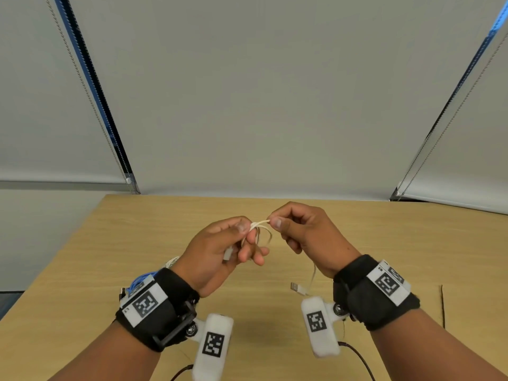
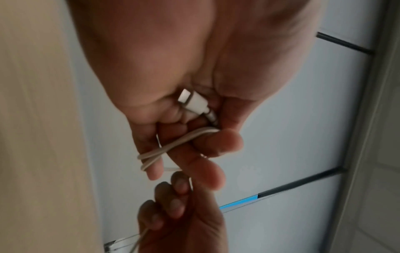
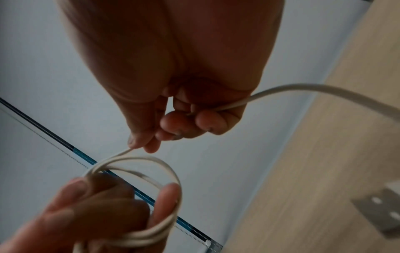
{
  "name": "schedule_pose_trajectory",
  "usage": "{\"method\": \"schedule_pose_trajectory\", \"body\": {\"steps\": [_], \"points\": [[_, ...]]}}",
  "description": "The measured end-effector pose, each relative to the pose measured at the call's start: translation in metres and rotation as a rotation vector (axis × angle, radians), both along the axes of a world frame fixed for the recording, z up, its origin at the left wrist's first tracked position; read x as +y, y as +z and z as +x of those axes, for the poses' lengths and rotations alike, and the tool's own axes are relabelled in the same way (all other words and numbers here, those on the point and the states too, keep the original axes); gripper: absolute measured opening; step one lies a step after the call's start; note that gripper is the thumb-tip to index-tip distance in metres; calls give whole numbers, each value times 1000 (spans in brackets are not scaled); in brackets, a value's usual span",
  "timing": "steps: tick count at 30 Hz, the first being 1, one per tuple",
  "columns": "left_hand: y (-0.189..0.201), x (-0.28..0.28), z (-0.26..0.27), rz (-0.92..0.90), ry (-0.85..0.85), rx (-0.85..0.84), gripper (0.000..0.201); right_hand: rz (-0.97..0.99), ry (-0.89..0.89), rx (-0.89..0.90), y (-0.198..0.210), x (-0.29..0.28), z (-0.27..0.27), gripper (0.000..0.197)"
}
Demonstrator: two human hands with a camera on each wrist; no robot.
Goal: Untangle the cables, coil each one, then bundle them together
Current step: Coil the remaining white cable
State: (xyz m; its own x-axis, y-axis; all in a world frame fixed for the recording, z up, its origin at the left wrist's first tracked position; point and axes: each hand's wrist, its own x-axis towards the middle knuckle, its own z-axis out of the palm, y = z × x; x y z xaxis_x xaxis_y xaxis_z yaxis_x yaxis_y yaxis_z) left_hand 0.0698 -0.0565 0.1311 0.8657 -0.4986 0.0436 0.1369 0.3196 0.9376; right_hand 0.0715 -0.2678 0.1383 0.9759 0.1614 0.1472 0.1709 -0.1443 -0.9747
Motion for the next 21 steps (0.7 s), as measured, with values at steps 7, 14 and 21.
{"method": "schedule_pose_trajectory", "body": {"steps": [7,14,21], "points": [[10,6,7,-287,27,92,31,-31,0,55,-22,9,-3,15],[10,17,24,-486,385,141,32,-185,146,198,-43,30,-24,15],[-12,19,29,475,644,-365,22,-383,252,174,-24,32,-33,21]]}}
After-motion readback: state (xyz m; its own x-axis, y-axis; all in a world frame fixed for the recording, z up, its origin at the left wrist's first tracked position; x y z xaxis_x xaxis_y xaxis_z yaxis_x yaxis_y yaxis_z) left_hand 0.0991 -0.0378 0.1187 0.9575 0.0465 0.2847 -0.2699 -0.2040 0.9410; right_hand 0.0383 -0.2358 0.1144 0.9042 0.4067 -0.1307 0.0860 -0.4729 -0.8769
